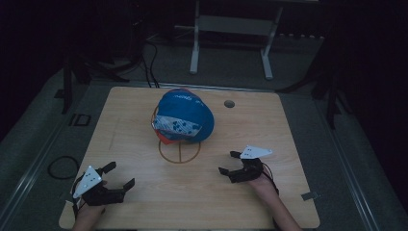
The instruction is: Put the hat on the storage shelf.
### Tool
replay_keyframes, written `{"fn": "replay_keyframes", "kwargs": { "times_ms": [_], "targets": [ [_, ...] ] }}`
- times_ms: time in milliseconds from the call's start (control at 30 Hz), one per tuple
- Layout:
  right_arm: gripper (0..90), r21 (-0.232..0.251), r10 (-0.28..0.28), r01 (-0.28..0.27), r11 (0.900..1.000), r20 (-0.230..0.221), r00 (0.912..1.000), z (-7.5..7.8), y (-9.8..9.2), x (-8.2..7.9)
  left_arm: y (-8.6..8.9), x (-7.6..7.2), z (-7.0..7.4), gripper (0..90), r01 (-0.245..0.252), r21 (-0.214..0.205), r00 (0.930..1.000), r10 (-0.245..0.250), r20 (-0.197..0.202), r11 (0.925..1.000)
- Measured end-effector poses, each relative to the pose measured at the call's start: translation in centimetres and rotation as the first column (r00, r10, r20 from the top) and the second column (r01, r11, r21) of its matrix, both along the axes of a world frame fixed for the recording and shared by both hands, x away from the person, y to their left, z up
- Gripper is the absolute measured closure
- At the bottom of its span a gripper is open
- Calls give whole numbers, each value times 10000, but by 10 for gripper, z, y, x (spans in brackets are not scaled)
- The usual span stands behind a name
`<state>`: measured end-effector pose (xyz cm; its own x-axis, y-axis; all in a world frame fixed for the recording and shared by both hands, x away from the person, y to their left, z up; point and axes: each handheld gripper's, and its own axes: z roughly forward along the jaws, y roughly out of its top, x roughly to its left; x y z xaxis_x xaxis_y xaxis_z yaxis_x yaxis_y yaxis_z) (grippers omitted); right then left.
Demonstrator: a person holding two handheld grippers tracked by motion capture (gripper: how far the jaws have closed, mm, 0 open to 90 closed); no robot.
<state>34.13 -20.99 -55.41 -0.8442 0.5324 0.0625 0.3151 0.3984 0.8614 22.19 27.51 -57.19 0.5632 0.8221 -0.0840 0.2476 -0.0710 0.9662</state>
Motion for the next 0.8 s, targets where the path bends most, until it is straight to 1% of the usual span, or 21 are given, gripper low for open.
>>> {"fn": "replay_keyframes", "kwargs": {
  "times_ms": [100,200,367,400,467,500,567,633,700,800],
  "targets": [
    [152,-3,-4,4,10000,-227,9997,-2,-6,-2,0,0,0,22,5,4,10000,-5,4,10000],
    [152,-118,-97,94,9999,-225,9997,-4,-13,-4,0,0,0,22,18,6,10000,-18,12,10000],
    [152,-18,-466,466,9989,-44,9989,-5,-26,-5,0,0,0,22,-19,-40,10000,19,13,10000],
    [152,-15,-546,546,9985,-48,9985,-5,-29,-5,0,0,0,22,-28,-16,10000,28,1,10000],
    [151,214,-677,681,9974,-217,9975,-5,-36,-4,0,-1,0,22,0,11,10000,0,14,10000],
    [152,298,-780,787,9965,-217,9967,-4,-39,-4,0,-1,0,22,-9,26,10000,9,11,10000],
    [152,185,-922,922,9956,-29,9957,-3,-45,-3,0,-1,0,22,-7,-11,10000,7,-3,10000],
    [151,210,-1020,1019,9946,32,9948,-4,-51,-1,0,-1,0,22,2,11,10000,-2,-7,10000],
    [151,264,-1122,1122,9933,0,9937,-5,-56,-1,0,-1,0,22,14,-1,10000,-14,-4,10000],
    [152,359,-1184,1183,9923,14,9930,-7,-57,1,0,-2,0,22,18,-42,10000,-18,7,10000]
  ]
}}
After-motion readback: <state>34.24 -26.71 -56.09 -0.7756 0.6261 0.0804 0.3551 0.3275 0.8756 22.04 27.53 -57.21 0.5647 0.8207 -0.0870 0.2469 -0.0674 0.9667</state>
